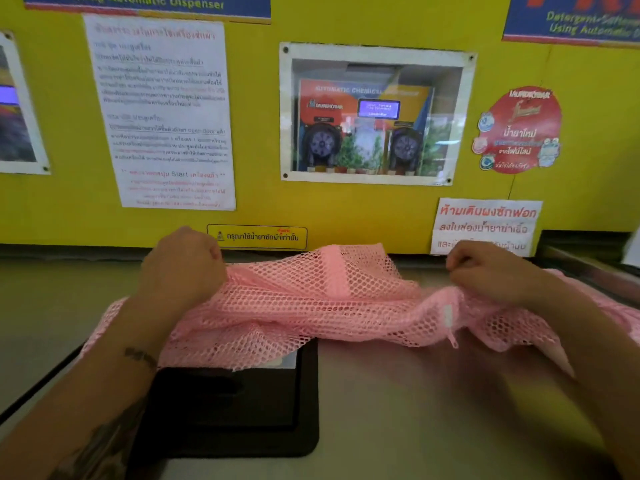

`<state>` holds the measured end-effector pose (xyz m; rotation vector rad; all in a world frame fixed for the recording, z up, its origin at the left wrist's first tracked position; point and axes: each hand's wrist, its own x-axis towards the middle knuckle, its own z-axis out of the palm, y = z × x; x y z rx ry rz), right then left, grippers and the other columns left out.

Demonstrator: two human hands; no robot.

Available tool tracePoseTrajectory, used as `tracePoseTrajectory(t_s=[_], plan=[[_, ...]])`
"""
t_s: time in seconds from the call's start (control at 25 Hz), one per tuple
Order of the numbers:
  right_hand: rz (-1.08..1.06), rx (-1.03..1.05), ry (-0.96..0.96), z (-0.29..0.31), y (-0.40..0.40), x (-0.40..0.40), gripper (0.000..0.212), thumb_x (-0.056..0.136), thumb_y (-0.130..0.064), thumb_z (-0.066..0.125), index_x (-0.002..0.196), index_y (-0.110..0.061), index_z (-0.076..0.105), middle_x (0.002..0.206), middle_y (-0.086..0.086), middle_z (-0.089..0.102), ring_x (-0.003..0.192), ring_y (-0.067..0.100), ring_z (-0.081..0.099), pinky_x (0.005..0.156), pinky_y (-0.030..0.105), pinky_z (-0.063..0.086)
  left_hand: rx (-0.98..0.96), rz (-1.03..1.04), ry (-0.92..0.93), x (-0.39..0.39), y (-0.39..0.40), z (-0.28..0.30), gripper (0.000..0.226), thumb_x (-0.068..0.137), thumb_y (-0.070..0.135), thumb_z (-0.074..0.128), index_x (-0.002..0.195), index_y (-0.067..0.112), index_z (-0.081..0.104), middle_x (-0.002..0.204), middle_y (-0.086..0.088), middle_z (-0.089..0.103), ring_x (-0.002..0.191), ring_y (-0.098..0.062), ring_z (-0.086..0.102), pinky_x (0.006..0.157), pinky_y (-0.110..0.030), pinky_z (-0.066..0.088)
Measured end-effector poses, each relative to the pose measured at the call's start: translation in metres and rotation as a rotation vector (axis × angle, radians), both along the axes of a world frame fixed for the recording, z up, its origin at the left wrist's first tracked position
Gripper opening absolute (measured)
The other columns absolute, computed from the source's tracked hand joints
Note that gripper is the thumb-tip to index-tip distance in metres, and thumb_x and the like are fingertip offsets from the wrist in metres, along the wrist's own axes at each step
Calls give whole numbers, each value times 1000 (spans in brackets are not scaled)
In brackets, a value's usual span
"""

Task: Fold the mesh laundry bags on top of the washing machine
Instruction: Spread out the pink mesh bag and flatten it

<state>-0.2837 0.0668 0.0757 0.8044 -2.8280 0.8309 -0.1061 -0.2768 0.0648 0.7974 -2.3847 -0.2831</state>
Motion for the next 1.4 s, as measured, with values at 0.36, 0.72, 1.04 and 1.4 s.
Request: tracePoseTrajectory(t_s=[0.36,0.72,1.04,1.4], plan=[[184,53,-118,-28,-41,20,64,83,-17,63,140,-32,39,120,-4,57,110,17,56,92,35,49,-180,-515,-268,-32,85,-26,62,77,54,52,137,43,37,141,8,43,136,-18,36,115,-62,8],[253,263,-175,-10,-44,50,42,77,-47,71,109,-31,50,95,-9,65,82,9,60,73,31,49,210,-364,39,-41,53,-17,8,81,34,62,76,28,60,85,2,67,76,-20,57,63,-31,40],[179,-28,-107,-32,-79,9,50,82,-11,62,125,-21,39,124,9,62,108,27,62,91,45,51,311,-490,560,-6,71,28,15,93,25,53,88,19,66,84,-2,69,77,-15,62,65,-31,41],[305,-363,-824,-6,-36,8,59,89,-46,58,141,-25,39,120,24,67,105,37,65,98,53,44,763,-1251,-116,32,87,49,30,90,24,62,119,21,65,113,-8,72,106,-28,68,91,-40,55]])
